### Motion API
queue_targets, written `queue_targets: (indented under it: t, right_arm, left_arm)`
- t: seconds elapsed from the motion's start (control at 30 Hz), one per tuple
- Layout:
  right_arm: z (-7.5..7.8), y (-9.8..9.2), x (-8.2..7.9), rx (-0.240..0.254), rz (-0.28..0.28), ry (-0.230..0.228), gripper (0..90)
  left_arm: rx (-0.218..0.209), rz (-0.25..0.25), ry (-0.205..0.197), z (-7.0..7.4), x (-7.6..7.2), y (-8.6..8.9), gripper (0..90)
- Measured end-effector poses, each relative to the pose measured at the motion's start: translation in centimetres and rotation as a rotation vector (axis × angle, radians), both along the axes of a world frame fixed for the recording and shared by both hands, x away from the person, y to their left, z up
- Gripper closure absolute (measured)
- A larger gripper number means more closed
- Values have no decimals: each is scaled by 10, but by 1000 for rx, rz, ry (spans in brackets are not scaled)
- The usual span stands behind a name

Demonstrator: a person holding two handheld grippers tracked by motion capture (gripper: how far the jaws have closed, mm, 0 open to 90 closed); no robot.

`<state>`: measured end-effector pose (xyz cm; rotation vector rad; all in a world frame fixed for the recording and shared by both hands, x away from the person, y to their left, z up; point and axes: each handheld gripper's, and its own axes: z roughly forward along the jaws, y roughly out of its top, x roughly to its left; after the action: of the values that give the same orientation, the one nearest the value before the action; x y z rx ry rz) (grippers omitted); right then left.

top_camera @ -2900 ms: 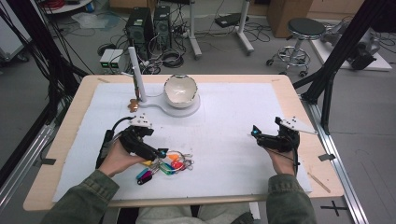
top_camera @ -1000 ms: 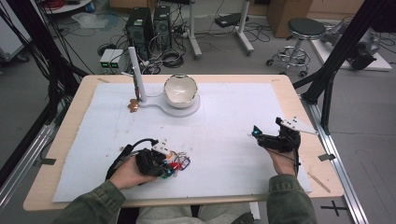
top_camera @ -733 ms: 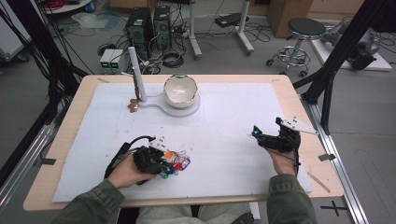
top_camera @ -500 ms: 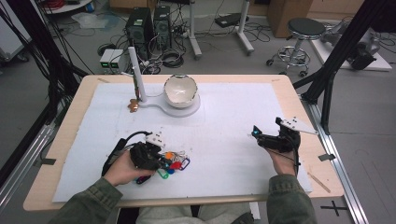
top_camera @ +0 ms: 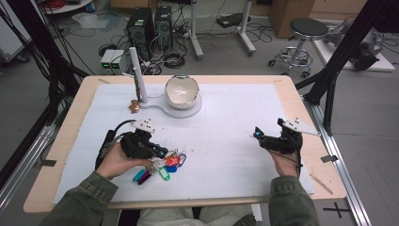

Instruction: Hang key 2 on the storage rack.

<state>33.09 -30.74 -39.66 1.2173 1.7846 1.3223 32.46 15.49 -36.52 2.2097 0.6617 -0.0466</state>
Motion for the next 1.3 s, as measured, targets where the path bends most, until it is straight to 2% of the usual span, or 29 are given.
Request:
queue_targets:
  t: [0.37,0.87,1.0,1.2,1.3]
  right_arm:
    - [0,0,0,-5,-2,-1,6]
    - [0,0,1,0,1,-1,6]
    - [0,0,1,0,6,-1,6]
    - [0,0,1,4,1,1,6]
    - [0,0,1,0,2,2,6]
  left_arm:
    - [-50,54,11,10,8,12,866]
    - [-109,80,-26,41,13,23,866]
    - [-104,74,-39,49,14,25,866]
    - [-151,79,-52,62,17,30,866]
    - [-154,89,-59,67,19,33,866]
